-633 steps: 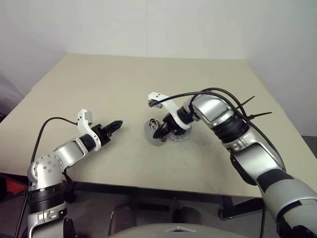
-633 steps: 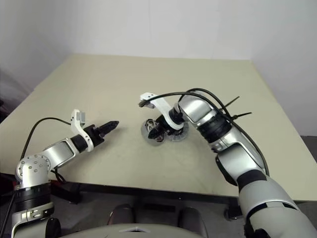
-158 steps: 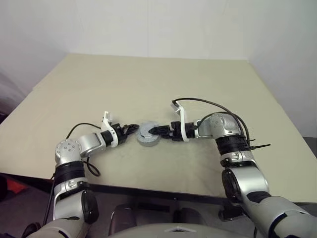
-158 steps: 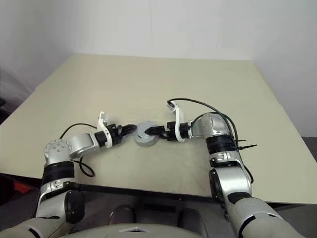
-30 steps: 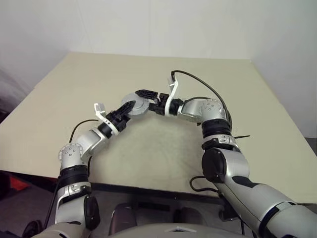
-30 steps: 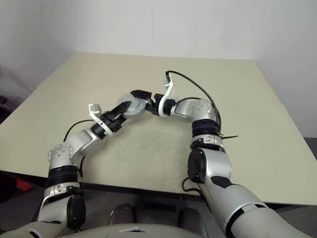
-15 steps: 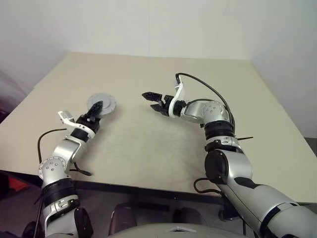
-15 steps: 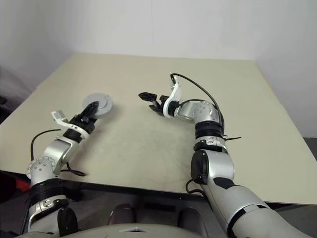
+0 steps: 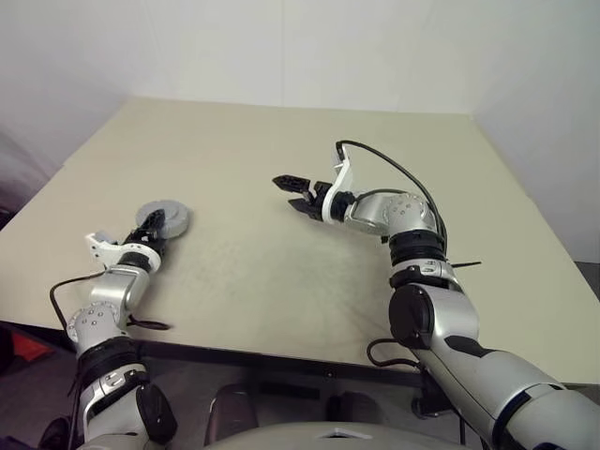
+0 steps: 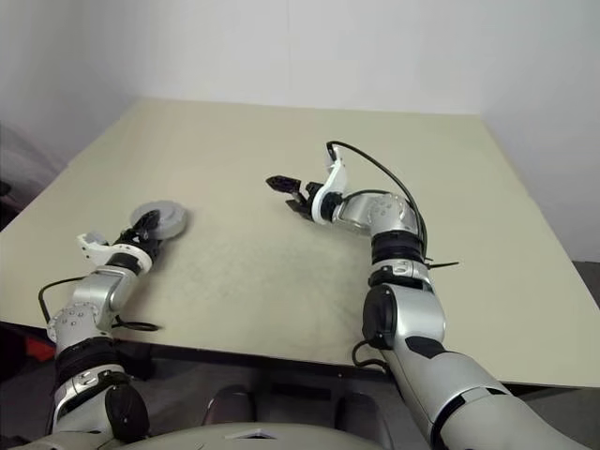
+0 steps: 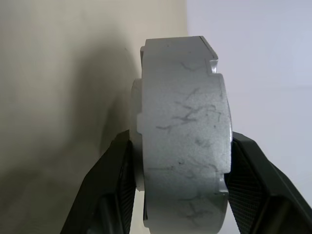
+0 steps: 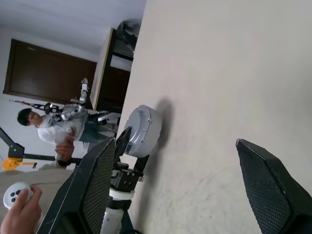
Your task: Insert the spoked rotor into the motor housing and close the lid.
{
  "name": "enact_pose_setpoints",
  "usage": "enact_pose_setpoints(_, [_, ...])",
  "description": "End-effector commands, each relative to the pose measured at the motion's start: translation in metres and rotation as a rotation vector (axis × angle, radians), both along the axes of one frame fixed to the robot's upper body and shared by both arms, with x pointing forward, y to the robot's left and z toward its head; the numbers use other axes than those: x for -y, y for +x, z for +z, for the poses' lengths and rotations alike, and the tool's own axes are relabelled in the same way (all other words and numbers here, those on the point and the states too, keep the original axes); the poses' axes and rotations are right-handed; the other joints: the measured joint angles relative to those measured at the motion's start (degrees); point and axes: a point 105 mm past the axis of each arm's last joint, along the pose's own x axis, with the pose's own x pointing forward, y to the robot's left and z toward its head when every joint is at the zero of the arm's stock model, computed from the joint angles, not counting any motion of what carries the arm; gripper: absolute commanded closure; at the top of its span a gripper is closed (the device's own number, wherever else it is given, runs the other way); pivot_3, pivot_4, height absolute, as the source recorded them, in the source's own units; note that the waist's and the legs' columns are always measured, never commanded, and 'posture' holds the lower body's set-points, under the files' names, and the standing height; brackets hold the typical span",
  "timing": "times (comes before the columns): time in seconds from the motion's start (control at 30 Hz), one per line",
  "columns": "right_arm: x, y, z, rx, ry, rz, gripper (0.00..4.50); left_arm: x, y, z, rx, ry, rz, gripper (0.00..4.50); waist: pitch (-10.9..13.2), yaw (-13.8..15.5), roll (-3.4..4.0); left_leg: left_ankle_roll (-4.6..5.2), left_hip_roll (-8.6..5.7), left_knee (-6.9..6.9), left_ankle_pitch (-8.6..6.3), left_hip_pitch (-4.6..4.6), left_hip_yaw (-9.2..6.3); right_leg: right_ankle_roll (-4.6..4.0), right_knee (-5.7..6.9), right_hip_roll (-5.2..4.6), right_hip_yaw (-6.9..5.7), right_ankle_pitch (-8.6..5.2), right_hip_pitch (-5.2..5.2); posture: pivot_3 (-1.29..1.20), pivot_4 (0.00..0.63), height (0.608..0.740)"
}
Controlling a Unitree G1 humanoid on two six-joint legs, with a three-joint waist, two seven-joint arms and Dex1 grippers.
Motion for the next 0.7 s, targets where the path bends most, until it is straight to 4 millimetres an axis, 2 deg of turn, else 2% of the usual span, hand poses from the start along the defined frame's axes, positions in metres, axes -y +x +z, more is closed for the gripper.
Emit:
enact_pose_setpoints(0.03, [-0.001,0.001,0.011,0.028,0.027,0.000,0.05,-0.015,0.005,0.016,0.026,0.001,0.069,2.29,0.00,-0.01,0.00,0.00,0.00,0.00,0.00,0.00,0.00,0.00,0.00,0.00,0.00,0.00,0.00,0.00,0.000,0.740])
enact_pose_setpoints(0.2, [-0.001,0.000,0.008,0.025,0.019,0.000,0.05,-0.032,-0.002,-0.012,-0.156,-0.033,0.168,2.29,-0.01,-0.01,-0.01,-0.04,0.00,0.00,0.02,0.06,0.00,0.00,0.10,0.00,0.02,0.00,0.08,0.00,0.000,0.740])
enact_pose_setpoints(0.27, [-0.001,0.000,0.006,0.024,0.010,-0.002,0.05,-0.036,-0.005,-0.014,-0.180,-0.036,0.195,2.29,-0.02,-0.18,0.01,-0.10,0.00,0.00,0.06,0.19,0.00,-0.03,0.17,0.00,0.04,-0.03,0.26,0.00,0.000,0.740])
enact_pose_setpoints(0.5, [0.001,0.000,-0.001,0.003,-0.010,-0.010,0.00,-0.046,-0.025,-0.025,-0.275,-0.061,0.243,0.18,-0.08,-1.21,0.03,-0.30,0.04,-0.02,0.18,0.60,0.06,-0.27,0.25,0.02,0.11,-0.07,0.45,0.00,0.000,0.740])
enact_pose_setpoints(0.53, [0.001,0.000,-0.001,0.002,-0.011,-0.011,0.00,-0.045,-0.027,-0.026,-0.279,-0.067,0.242,0.02,-0.11,-1.46,0.07,-0.30,0.04,-0.04,0.18,0.60,0.06,-0.28,0.25,0.02,0.11,-0.07,0.45,0.00,0.000,0.740])
enact_pose_setpoints(0.6, [0.001,0.000,-0.002,0.000,-0.013,-0.012,0.00,-0.041,-0.030,-0.028,-0.292,-0.079,0.221,0.02,-0.17,-1.86,0.15,-0.28,0.04,-0.08,0.16,0.60,0.06,-0.32,0.21,0.04,0.11,-0.06,0.44,0.00,0.000,0.740])
enact_pose_setpoints(0.7, [0.002,0.000,-0.003,-0.008,-0.020,-0.011,0.00,-0.017,-0.039,-0.040,-0.355,-0.106,0.094,0.02,-0.22,-1.97,0.23,-0.28,0.04,-0.11,0.11,0.55,0.08,-0.31,0.16,0.07,0.12,-0.07,0.38,0.00,0.000,0.740])
